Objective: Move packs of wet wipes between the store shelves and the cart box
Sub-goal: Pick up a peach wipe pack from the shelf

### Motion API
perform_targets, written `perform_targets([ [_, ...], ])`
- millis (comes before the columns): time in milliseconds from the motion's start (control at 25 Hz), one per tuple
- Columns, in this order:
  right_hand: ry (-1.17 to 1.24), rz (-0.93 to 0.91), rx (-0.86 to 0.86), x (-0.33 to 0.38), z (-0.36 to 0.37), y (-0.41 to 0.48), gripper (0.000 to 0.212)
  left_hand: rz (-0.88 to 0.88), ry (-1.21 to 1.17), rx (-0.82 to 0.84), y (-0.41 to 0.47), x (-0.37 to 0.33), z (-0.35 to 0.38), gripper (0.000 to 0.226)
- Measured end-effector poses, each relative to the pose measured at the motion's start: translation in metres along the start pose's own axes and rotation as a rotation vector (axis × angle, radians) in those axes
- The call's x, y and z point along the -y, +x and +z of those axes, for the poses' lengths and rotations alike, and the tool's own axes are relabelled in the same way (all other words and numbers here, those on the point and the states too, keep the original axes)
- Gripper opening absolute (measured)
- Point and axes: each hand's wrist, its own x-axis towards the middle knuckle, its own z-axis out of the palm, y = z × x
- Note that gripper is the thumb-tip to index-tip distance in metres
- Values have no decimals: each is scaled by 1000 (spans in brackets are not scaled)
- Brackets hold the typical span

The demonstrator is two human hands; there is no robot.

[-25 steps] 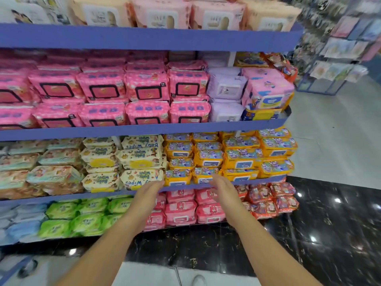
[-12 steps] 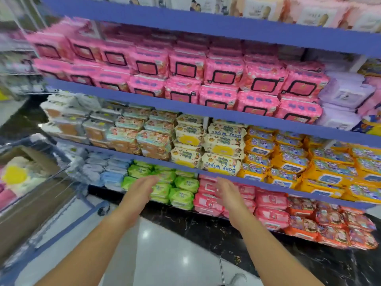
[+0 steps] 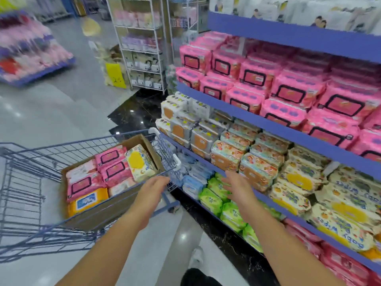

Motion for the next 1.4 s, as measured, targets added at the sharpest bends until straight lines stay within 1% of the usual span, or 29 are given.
perform_targets([
  [80, -34, -1, 66, 13, 52, 40, 25, -10, -23, -79, 29, -2, -34, 10],
  [200, -95, 52, 171, 35, 130, 88, 38, -95, -63, -180, 57, -5, -87, 13],
  [240, -127, 72, 210, 40, 161, 104, 37, -114, -70, -209, 65, -3, -111, 19],
  [320, -200, 83, 280, 49, 210, 125, 27, -186, -82, -263, 82, 3, -156, 48],
  [360, -249, 83, 289, 51, 231, 132, 27, -235, -77, -301, 91, 9, -178, 60],
  [400, -300, 84, 290, 54, 252, 139, 32, -267, -70, -325, 100, 14, -198, 64],
  [480, -359, 133, 314, 57, 292, 153, 48, -333, -71, -360, 121, 28, -238, 51],
  [520, -370, 153, 324, 58, 310, 158, 48, -353, -81, -378, 132, 36, -254, 44],
  [640, -420, 170, 321, 54, 359, 181, 47, -405, -111, -369, 173, 53, -302, 35],
  [680, -429, 180, 309, 52, 375, 187, 42, -419, -105, -351, 187, 60, -317, 32],
  [720, -421, 189, 301, 49, 390, 192, 35, -434, -87, -337, 199, 66, -330, 32],
  [800, -408, 204, 304, 47, 420, 198, 33, -451, -37, -303, 220, 73, -354, 41],
  [880, -483, 205, 344, 54, 454, 209, 41, -483, 23, -285, 249, 81, -379, 56],
  [920, -510, 179, 356, 56, 468, 219, 50, -487, 50, -277, 263, 87, -389, 57],
  [960, -533, 143, 365, 58, 480, 233, 54, -489, 74, -268, 278, 91, -399, 47],
  [1000, -556, 119, 365, 62, 492, 247, 48, -473, 87, -272, 294, 94, -408, 33],
  [1040, -578, 84, 356, 68, 507, 263, 31, -473, 86, -297, 312, 101, -416, 25],
  [1080, -604, 60, 346, 74, 518, 279, 17, -482, 86, -323, 328, 105, -423, 24],
  [1120, -640, 28, 327, 81, 529, 295, 15, -508, 108, -338, 344, 109, -429, 29],
  [1200, -711, -7, 307, 89, 546, 328, 32, -537, 157, -362, 375, 125, -439, 46],
  [1240, -773, -10, 301, 86, 554, 348, 42, -556, 178, -376, 388, 133, -442, 48],
  [1320, -1008, 8, 295, 74, 563, 380, 65, -614, 243, -372, 404, 153, -440, 38],
  [1360, -1133, 36, 318, 65, 567, 392, 74, -662, 262, -374, 407, 156, -436, 36],
  [1400, -1222, 85, 347, 59, 569, 399, 80, -682, 266, -371, 410, 159, -433, 41],
])
